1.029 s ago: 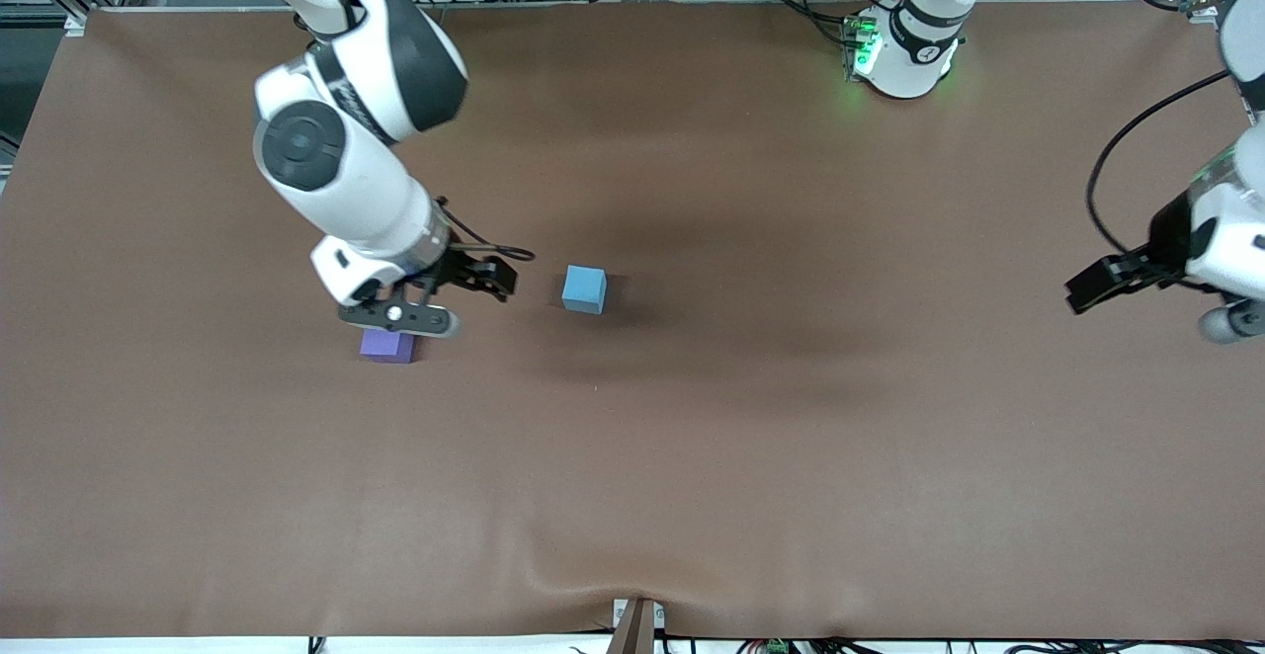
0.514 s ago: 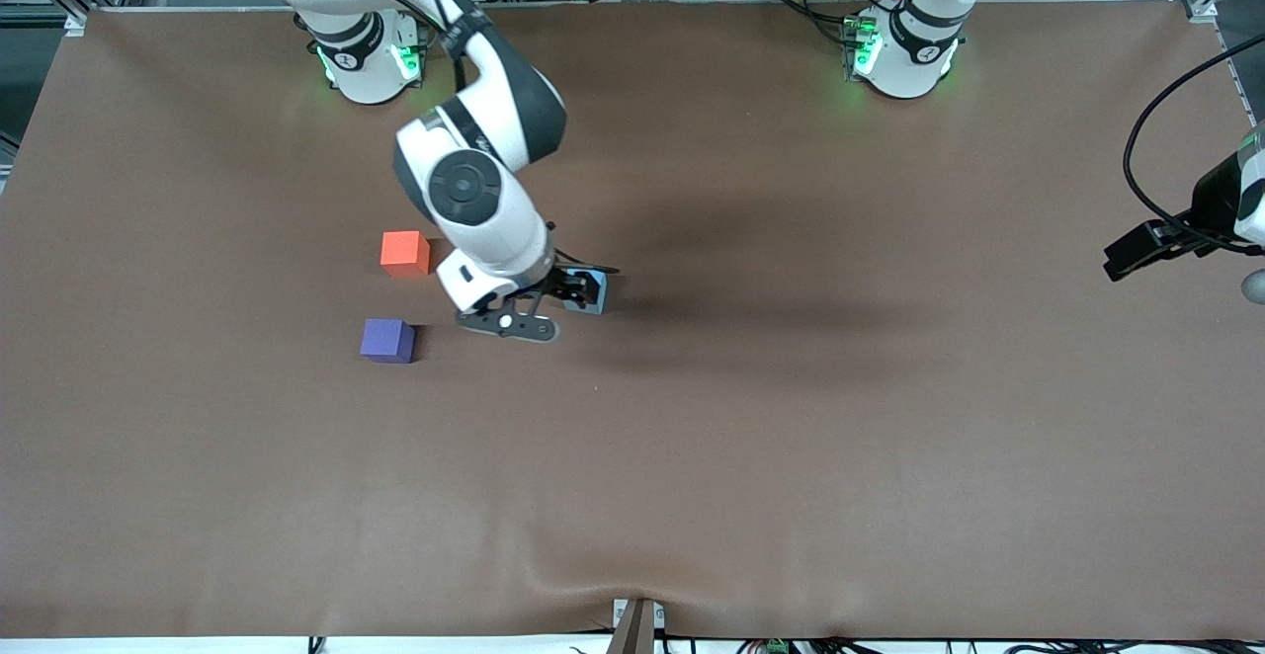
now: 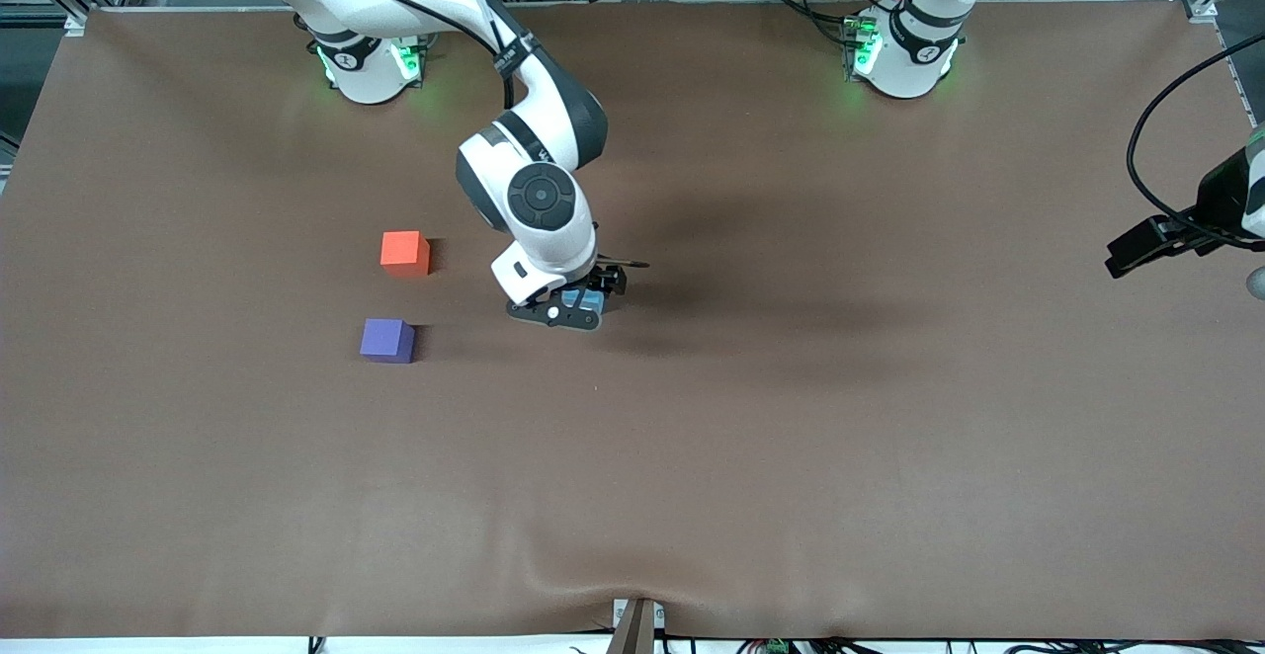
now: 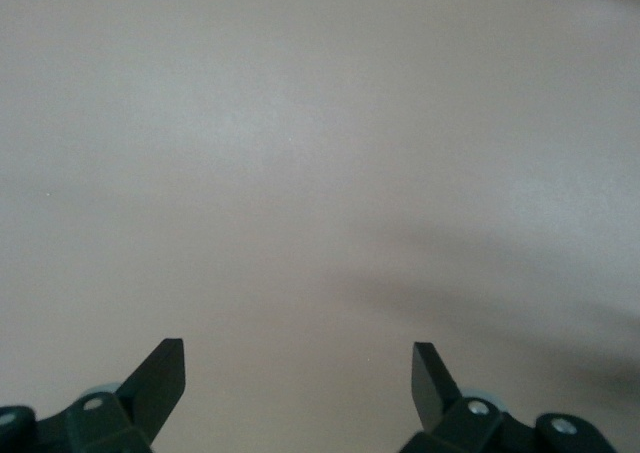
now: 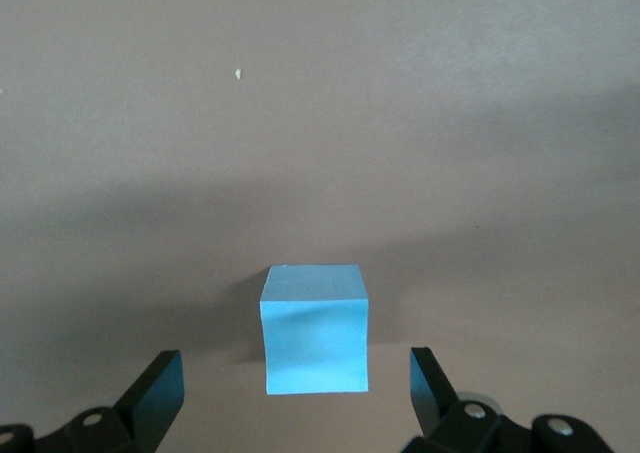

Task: Place blue block between orange and purple blocks
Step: 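Move the right gripper over the light-blue block, then close the right gripper on the light-blue block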

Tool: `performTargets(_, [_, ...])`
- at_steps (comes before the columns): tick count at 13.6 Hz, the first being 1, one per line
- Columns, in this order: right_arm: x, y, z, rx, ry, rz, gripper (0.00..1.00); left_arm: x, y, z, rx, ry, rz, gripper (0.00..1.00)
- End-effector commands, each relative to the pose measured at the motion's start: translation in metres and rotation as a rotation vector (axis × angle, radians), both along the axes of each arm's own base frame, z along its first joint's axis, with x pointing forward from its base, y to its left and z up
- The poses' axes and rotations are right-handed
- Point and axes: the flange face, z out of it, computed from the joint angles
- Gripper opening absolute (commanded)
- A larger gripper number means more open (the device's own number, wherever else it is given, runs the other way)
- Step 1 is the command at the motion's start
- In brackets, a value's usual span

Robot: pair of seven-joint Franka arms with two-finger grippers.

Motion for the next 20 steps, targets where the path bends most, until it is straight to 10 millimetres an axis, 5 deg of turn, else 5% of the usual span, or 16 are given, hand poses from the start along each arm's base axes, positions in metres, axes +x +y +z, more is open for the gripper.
performTargets(1, [-0.012,-0.001,-0.026,-0.005,-0.031,0.001,1.00,-0.008,0.001,0.004,-0.016,-0.011,-0.013,1.00])
performTargets(10, [-0.033,-0.003,-0.052,-0.004,-0.033,0.018,1.00,-0.006,0.004,0.006,-0.017,-0.029,-0.011,1.00])
performTargets(17, [-0.046,-0.003,-0.073,0.001,-0.043,0.029,1.00,0.016,0.010,-0.007,-0.019,-0.104,-0.042,1.00])
performTargets(18, [-0.049,-0.007,-0.080,0.013,-0.057,0.030,0.97,0.017,0.006,-0.010,-0.020,-0.101,-0.047,1.00])
performTargets(20, [-0.049,-0.008,-0.081,0.009,-0.072,0.046,0.66,0.018,0.003,-0.011,-0.021,-0.101,-0.053,1.00])
